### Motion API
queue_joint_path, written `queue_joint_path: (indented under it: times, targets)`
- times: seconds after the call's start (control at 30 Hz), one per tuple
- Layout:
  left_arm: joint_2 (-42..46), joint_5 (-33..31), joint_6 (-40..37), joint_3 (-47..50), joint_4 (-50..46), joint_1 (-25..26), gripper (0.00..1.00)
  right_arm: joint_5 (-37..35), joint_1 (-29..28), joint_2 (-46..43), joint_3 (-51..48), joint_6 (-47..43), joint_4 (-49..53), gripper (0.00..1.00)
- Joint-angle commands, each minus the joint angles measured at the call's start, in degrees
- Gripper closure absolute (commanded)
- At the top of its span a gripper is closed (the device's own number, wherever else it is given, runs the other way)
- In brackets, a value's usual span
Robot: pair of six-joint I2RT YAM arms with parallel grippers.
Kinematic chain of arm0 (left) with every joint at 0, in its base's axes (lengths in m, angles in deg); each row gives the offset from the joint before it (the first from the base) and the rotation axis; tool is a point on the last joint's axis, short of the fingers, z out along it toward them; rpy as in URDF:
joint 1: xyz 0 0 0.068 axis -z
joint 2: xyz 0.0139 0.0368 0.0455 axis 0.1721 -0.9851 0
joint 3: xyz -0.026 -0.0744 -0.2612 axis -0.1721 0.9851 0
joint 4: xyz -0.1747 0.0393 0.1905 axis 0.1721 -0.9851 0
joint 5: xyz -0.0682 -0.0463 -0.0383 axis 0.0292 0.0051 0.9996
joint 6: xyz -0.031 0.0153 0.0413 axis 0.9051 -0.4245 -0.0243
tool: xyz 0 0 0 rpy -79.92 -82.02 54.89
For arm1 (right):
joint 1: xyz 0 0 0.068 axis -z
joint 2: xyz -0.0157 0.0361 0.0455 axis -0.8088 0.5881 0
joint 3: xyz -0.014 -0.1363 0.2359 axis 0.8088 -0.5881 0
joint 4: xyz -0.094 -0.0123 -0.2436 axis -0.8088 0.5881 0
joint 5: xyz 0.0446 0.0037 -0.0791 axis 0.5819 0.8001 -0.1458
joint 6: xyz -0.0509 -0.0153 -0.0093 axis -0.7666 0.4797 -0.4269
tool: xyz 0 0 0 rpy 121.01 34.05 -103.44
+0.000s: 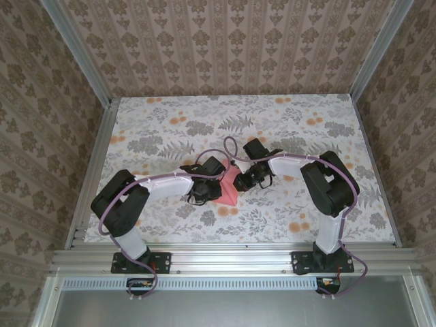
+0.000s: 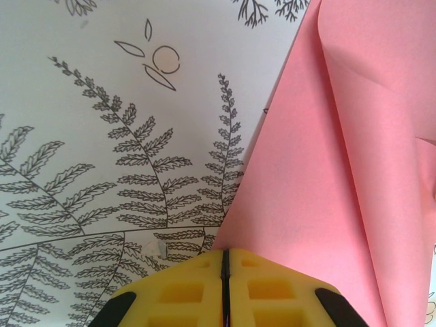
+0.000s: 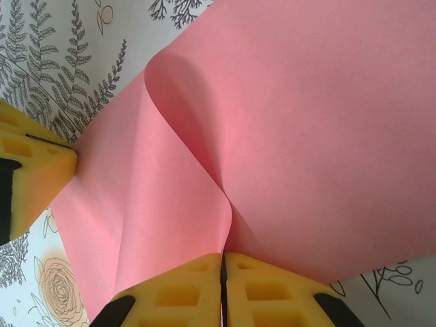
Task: Fold a paper plane with a square sheet of paper (pick it up from the middle)
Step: Fold the triangle a second time at the center of the table.
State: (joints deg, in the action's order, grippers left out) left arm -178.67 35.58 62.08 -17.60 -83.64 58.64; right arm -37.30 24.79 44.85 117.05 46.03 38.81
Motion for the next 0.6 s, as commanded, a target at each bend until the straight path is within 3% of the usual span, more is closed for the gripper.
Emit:
queue_joint_path:
  times: [0.0,0.33,0.57]
  targets:
    - [-2.08,-1.19,-1.52,0.43,-6.24,0.31,0.9,-2.87,-0.25,0.2,-0.8,0.49,1.47,0.9]
    - [4.41,-1.58,-2.95,-3.75,-7.94,-0.83,0.84,-3.32,-0.36,-0.47,-2.16,1.1,0.29,0.91]
    - [6.77,1.98,-3.46,-5.15,-4.25,-3.76,0.86,-3.59,-0.34,0.11,-1.95,1.21,0.39,0.91]
